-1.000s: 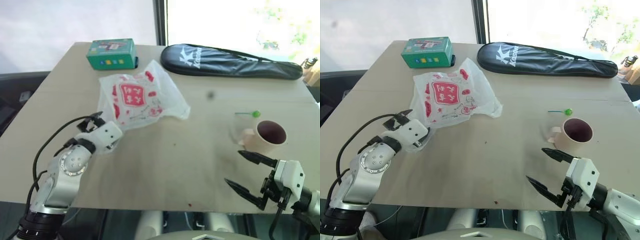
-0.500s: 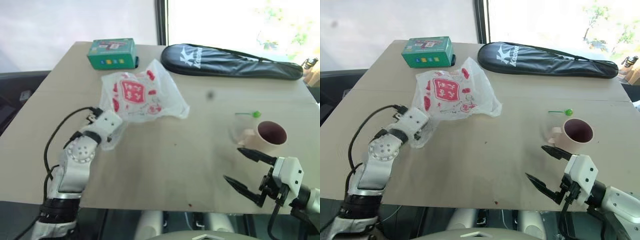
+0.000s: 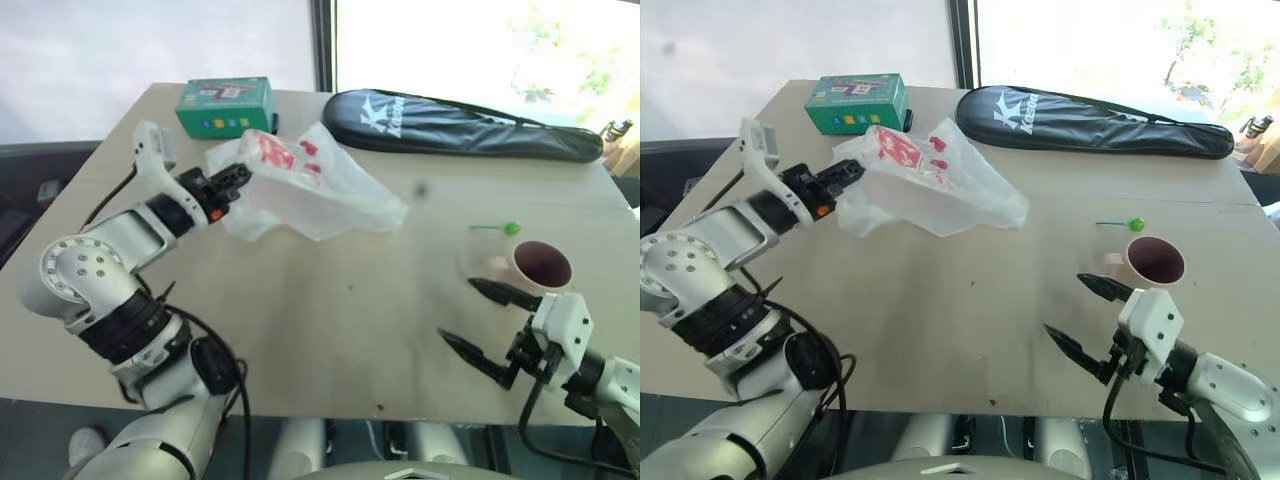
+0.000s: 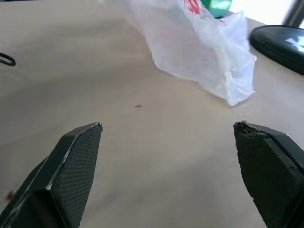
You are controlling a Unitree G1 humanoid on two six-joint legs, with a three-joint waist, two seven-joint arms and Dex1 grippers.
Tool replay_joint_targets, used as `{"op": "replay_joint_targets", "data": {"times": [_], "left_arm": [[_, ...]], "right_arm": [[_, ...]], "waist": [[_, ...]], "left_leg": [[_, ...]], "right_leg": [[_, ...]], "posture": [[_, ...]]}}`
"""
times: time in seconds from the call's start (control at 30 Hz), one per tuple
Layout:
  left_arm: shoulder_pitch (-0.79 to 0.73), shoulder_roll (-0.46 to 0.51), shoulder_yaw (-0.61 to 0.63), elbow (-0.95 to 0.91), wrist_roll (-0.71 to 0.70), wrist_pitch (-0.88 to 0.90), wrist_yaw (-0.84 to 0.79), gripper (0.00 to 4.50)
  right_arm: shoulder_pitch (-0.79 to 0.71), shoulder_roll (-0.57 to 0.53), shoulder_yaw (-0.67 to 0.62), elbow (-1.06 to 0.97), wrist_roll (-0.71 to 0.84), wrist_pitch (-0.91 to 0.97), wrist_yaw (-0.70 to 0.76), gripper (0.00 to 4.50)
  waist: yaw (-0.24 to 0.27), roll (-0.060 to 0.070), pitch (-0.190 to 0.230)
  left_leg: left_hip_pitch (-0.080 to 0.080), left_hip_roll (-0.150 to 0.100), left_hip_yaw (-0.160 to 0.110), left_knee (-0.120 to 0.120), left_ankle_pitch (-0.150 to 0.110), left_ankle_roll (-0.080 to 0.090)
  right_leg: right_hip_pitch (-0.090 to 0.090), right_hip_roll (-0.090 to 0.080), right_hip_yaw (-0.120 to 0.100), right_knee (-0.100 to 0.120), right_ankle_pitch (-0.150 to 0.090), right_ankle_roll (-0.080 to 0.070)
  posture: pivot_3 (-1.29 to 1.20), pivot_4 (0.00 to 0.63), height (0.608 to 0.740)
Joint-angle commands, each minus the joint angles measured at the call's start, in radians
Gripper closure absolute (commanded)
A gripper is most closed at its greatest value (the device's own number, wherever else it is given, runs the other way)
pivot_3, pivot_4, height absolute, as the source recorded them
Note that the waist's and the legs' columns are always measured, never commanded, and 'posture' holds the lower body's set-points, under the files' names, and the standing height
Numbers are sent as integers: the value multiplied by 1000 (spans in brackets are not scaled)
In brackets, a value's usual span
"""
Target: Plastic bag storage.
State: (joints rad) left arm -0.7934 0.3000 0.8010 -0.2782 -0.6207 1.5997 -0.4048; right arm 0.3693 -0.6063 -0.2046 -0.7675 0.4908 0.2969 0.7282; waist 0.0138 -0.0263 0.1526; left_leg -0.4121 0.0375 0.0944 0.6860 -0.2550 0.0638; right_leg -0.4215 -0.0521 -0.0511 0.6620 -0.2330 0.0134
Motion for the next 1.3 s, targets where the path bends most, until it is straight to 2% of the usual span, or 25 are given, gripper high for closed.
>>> {"op": "replay_joint_targets", "data": {"times": [0.03,0.13,0.33,0.47,0.53,0.57,0.6,0.7,0.87,0.97,1.07,1.13,1.17,1.3], "left_arm": [[-2,9,-12,20,-204,15,111,4440],[7,17,-48,35,-315,15,200,4440],[-8,2,-47,75,-430,15,368,4440],[-21,-19,-53,71,-475,15,450,4440],[-22,-25,-64,60,-479,15,476,4440],[-17,-19,-84,40,-465,15,476,4500],[-14,-16,-97,24,-460,15,478,4500],[-10,-11,-115,-2,-456,10,482,4500],[-13,-28,-114,-30,-459,8,502,4500],[-19,-10,-126,-16,-449,-2,494,4500],[-41,4,-136,25,-433,-18,485,4500],[-63,12,-153,55,-420,-32,475,4500],[-75,12,-160,71,-413,-41,474,4500],[-128,14,-196,139,-384,-79,465,4500]], "right_arm": [[-25,-22,-38,-43,-46,57,-87,0],[-59,-83,-105,-62,-115,186,-178,0],[-108,-192,-257,-105,-82,446,-223,0],[-143,-278,-248,-66,-70,618,-210,0],[-166,-327,-197,-8,-81,612,-166,0],[-189,-341,-168,24,-86,611,-155,534],[-205,-359,-144,49,-89,607,-140,778],[-255,-413,-96,110,-111,582,-99,2177],[-264,-458,-126,102,-73,584,-10,4438],[-312,-391,-273,12,220,685,73,4438],[-388,-357,-336,-36,566,745,47,4438],[-491,-332,-260,-39,755,735,-33,4438],[-553,-308,-197,-34,798,734,-77,4438],[-817,-165,70,59,740,749,-165,4438]], "waist": [[-1,0,0],[1,0,0],[2,0,0],[2,-1,1],[2,-1,1],[1,-2,1],[1,-2,1],[1,-2,2],[3,-2,2],[3,-3,3],[1,-3,3],[-1,-4,4],[-3,-4,4],[-2,-5,5]], "left_leg": [[0,0,0,0,0,0],[0,0,-1,0,0,-1],[-1,-1,-2,0,0,-1],[-1,-1,-2,0,0,-1],[-1,-1,-2,0,0,-1],[-1,-1,-2,0,0,-1],[-1,-1,-1,0,0,-1],[-1,-1,-2,-1,0,-1],[-2,-1,-2,-1,0,-1],[-2,-1,-3,-1,0,-1],[-2,-1,-4,-1,0,-1],[-2,-1,-4,-1,1,-1],[-1,-1,-4,-1,0,-1],[0,-1,-5,0,1,-1]], "right_leg": [[0,0,0,1,0,-1],[0,0,0,0,2,-4],[0,-1,-1,0,2,-4],[0,-1,-1,0,2,-4],[0,0,-1,0,2,-4],[0,-1,-1,0,2,-4],[0,0,0,0,2,-4],[0,0,0,-1,2,-4],[0,0,-1,-1,2,-4],[0,0,-1,-1,2,-4],[0,0,-2,-1,2,-4],[1,0,-2,-1,2,-4],[2,0,-2,-1,2,-4],[2,0,-3,-1,2,-4]], "posture": [[0,150,740],[0,150,740],[0,150,740],[0,150,740],[0,150,740],[0,150,740],[0,150,740],[0,150,740],[0,150,740],[0,150,740],[0,150,740],[0,150,740],[0,150,740],[0,150,740]]}}
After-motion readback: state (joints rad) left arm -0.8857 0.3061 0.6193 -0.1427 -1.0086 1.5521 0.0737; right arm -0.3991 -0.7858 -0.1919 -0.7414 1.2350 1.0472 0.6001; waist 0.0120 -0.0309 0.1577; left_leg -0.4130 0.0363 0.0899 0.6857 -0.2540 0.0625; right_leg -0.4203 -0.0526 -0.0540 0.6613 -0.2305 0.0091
